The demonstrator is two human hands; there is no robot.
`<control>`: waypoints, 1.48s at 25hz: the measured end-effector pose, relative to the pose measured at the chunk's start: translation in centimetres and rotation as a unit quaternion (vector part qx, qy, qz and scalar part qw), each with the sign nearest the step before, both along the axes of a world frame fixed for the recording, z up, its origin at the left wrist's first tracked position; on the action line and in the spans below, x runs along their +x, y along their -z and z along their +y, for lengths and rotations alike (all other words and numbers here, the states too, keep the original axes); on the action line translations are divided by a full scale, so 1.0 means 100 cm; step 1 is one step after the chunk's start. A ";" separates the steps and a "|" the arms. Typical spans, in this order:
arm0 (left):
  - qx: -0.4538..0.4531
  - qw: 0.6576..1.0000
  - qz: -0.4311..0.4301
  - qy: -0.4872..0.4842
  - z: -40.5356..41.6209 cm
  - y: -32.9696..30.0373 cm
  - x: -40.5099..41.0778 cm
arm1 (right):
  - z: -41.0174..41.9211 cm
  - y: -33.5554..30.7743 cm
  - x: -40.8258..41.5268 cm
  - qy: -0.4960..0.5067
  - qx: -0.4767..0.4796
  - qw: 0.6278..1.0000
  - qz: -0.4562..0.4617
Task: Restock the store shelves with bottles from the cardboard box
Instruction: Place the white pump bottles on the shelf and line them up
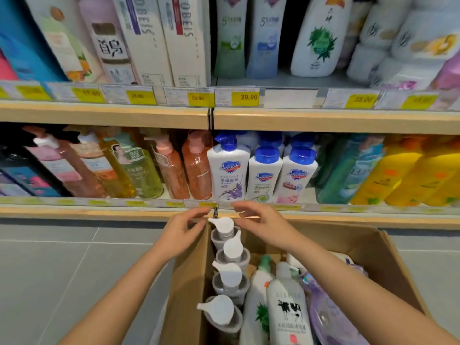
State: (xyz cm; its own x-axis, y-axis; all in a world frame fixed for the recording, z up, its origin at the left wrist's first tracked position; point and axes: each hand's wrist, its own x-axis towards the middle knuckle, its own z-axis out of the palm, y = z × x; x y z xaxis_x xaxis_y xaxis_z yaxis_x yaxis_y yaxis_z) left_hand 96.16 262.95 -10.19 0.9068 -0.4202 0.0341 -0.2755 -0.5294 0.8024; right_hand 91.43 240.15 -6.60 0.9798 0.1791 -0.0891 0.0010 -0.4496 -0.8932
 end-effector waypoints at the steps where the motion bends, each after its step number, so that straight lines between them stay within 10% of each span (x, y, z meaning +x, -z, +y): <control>1: -0.007 1.000 0.007 0.007 0.001 0.001 -0.005 | 0.007 -0.001 0.001 -0.004 -0.006 1.000 0.008; 9: -0.044 0.998 0.051 0.004 0.001 0.012 -0.018 | 0.034 -0.010 0.026 -0.096 -0.213 0.972 0.006; 19: -0.101 0.986 0.123 0.048 -0.010 -0.036 0.005 | 0.012 -0.127 0.037 -0.102 -0.192 0.972 -0.085; 26: -0.116 0.984 0.112 0.077 -0.032 -0.095 0.015 | -0.006 -0.221 0.056 0.007 -0.064 0.994 -0.092; 37: -0.221 0.962 0.139 0.078 -0.080 -0.165 0.011 | -0.040 -0.183 0.039 0.103 0.146 0.983 -0.033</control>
State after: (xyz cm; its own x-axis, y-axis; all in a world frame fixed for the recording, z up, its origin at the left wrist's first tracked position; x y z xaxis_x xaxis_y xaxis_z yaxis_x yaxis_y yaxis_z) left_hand 97.27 254.96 6.29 0.8338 -0.5521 0.0062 -0.0661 -0.0887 0.9939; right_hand 95.29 236.13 11.69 0.9999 -0.0151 0.0026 0.0000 -0.1704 -0.9854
